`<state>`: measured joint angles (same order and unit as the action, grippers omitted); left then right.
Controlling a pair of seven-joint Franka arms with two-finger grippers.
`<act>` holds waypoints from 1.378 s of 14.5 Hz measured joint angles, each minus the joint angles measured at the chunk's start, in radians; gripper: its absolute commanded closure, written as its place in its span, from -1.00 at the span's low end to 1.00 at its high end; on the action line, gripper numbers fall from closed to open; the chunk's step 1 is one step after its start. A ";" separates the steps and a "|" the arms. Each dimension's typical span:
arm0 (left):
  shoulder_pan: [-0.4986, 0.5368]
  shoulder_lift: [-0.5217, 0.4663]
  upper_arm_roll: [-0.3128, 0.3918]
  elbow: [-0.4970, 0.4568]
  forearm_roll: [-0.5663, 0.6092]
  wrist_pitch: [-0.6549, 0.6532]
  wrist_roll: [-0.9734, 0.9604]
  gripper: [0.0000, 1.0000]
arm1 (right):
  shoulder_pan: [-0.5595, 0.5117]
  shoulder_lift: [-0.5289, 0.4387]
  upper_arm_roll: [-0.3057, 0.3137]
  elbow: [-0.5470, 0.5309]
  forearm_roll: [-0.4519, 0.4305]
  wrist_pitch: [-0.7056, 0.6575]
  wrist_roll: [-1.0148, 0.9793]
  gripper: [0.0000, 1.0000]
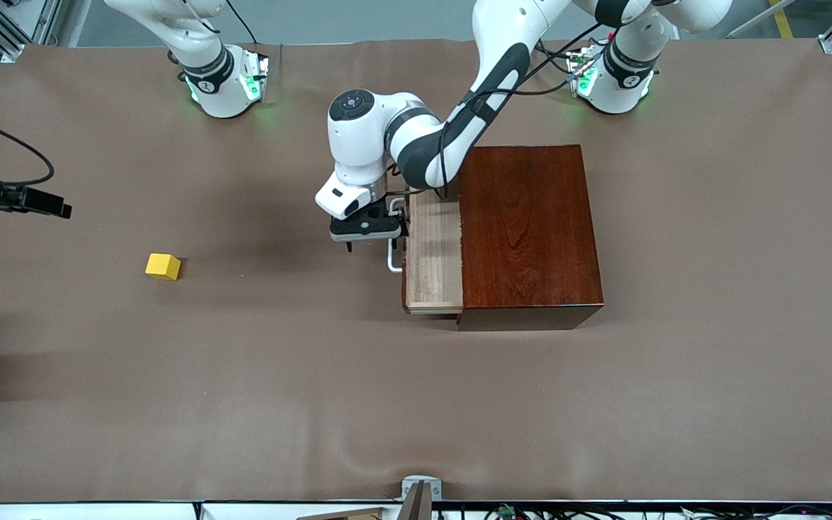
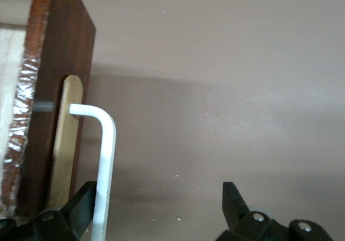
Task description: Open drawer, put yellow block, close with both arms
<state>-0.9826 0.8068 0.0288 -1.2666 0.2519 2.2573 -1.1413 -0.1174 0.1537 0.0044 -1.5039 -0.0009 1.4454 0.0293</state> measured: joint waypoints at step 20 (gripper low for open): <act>-0.015 -0.047 -0.024 0.046 -0.004 -0.100 0.041 -1.00 | -0.026 0.102 0.000 -0.152 0.000 0.244 0.001 -1.00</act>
<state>-0.9971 0.7597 0.0051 -1.2202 0.2481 2.1577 -1.1006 -0.1429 0.2560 0.0045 -1.6560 -0.0009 1.6893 0.0302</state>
